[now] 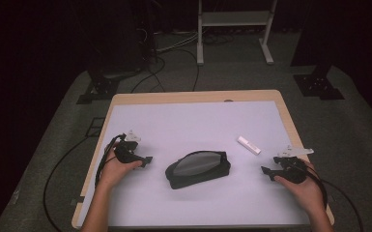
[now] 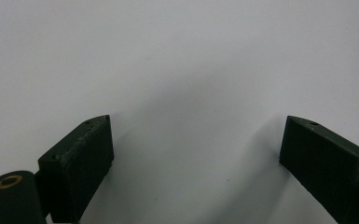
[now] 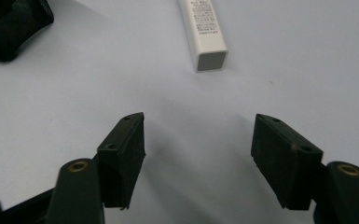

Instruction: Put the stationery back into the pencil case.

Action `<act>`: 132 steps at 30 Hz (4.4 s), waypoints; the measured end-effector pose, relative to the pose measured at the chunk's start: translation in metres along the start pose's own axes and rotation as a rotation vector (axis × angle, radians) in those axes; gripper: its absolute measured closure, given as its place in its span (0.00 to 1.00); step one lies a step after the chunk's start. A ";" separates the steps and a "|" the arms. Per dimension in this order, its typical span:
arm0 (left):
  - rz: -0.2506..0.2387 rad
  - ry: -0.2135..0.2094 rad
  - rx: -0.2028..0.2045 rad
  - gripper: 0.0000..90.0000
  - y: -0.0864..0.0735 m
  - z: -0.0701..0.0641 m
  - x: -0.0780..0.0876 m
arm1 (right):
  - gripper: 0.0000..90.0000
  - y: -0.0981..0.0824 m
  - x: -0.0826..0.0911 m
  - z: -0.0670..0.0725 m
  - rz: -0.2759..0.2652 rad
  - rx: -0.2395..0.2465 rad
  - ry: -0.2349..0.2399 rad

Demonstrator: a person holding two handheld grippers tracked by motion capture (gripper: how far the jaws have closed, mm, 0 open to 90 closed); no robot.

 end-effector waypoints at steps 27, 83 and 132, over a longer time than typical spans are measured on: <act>-0.087 -0.009 -0.008 0.06 -0.006 0.001 -0.001 | 0.54 0.044 -0.011 -0.009 0.170 0.048 0.050; -0.091 -0.014 -0.002 0.06 -0.006 0.002 -0.001 | 0.78 0.067 -0.055 -0.014 0.263 0.082 0.092; -0.088 -0.014 -0.006 0.06 -0.006 0.002 -0.001 | 0.78 0.101 0.002 0.032 0.092 0.158 0.228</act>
Point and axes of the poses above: each handheld gripper's, and its own axes: x roughly backward along the jaws, y roughly out of its top, z roughly to its left, the point moved 6 cm from there along -x, roughly forward along the jaws, and after that the axes turned 3 degrees about x, right-handed, at the moved point
